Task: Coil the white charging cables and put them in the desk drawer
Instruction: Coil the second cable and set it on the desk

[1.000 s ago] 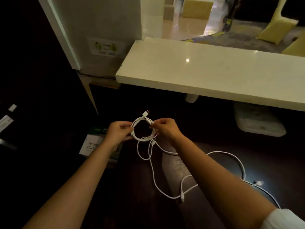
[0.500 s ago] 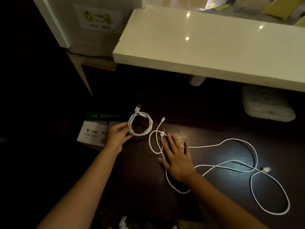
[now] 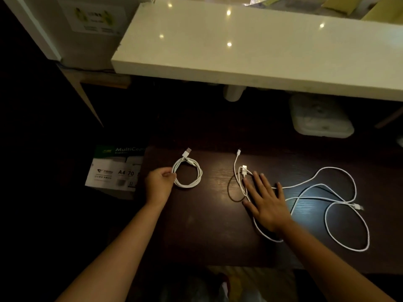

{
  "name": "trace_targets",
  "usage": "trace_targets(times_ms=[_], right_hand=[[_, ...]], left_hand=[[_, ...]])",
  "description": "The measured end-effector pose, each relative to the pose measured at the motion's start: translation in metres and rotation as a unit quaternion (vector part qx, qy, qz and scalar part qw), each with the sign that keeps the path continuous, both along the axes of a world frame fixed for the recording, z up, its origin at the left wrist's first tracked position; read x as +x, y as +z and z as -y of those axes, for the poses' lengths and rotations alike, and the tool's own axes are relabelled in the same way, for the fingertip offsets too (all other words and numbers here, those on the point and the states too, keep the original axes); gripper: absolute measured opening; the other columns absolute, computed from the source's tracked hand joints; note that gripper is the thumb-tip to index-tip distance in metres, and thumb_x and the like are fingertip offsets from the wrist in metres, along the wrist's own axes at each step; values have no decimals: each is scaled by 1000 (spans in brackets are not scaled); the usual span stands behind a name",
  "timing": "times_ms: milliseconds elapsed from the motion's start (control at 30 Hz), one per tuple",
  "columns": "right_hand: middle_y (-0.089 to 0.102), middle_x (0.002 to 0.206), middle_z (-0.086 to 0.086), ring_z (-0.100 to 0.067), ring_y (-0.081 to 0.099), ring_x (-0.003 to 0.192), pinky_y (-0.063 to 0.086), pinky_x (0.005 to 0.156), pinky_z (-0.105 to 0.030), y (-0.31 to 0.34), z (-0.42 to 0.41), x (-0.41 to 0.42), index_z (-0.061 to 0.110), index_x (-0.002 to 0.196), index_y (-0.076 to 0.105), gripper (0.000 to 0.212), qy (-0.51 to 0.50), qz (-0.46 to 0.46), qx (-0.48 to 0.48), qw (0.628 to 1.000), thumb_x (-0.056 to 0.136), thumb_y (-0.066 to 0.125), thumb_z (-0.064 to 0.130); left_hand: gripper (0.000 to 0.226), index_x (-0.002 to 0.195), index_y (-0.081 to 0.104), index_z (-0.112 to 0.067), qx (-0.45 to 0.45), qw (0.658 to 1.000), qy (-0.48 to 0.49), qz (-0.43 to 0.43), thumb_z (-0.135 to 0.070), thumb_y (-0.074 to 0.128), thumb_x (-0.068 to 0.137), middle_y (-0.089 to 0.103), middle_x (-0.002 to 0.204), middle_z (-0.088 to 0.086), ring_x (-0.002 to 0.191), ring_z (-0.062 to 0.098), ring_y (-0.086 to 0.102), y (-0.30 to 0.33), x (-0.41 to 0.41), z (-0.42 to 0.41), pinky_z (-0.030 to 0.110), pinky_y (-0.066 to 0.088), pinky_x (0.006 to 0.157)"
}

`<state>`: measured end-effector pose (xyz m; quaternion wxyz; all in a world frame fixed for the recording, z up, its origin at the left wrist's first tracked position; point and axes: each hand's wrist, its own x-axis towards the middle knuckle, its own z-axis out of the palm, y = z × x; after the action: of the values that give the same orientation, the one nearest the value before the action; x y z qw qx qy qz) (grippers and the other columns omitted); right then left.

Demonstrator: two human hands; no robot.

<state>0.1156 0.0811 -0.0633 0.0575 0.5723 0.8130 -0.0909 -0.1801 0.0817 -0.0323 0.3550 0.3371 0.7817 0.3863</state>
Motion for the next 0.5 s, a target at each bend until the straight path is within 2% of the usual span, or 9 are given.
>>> trace_targets(times_ms=[133, 233, 367, 433, 500], right_hand=[[-12, 153, 5, -16, -10, 144, 0, 113, -54, 3, 7, 3, 33, 143, -7, 74, 5, -1, -13, 1000, 79, -17, 68], [-24, 149, 6, -17, -18, 143, -5, 114, -53, 5, 9, 1, 35, 138, -20, 75, 4, 13, -31, 999, 71, -25, 68], [-26, 149, 6, -15, -22, 141, -7, 114, -54, 8, 8, 0, 36, 135, -26, 74, 4, 18, -48, 999, 69, -26, 68], [-26, 150, 5, -15, -25, 139, -9, 112, -56, 10, 7, -1, 37, 138, -22, 74, 2, 12, -54, 998, 73, -16, 73], [-17, 154, 3, -19, -20, 142, -10, 111, -56, 14, 7, -2, 38, 145, -1, 72, -10, -14, -37, 999, 83, 14, 69]], left_hand=[[18, 96, 71, -3, 34, 981, -58, -180, -9, 68, 79, 65, 89, 17, 72, 24, 57, -4, 6, 14, 27, 39, 65], [23, 100, 70, -3, 34, 977, -54, -203, -10, 69, 78, 61, 93, 19, 73, 26, 56, -9, 8, 18, 28, 39, 66], [33, 113, 64, -2, 19, 975, -52, -217, -10, 67, 81, 60, 97, 17, 81, 31, 57, -12, 12, 18, 31, 41, 68], [37, 118, 61, -1, 15, 976, -49, -210, -12, 65, 83, 59, 102, 18, 86, 32, 57, -11, 13, 19, 34, 44, 72], [43, 126, 54, -2, 21, 982, -22, -188, -13, 62, 85, 55, 112, 19, 95, 33, 56, -6, 17, 21, 40, 48, 83]])
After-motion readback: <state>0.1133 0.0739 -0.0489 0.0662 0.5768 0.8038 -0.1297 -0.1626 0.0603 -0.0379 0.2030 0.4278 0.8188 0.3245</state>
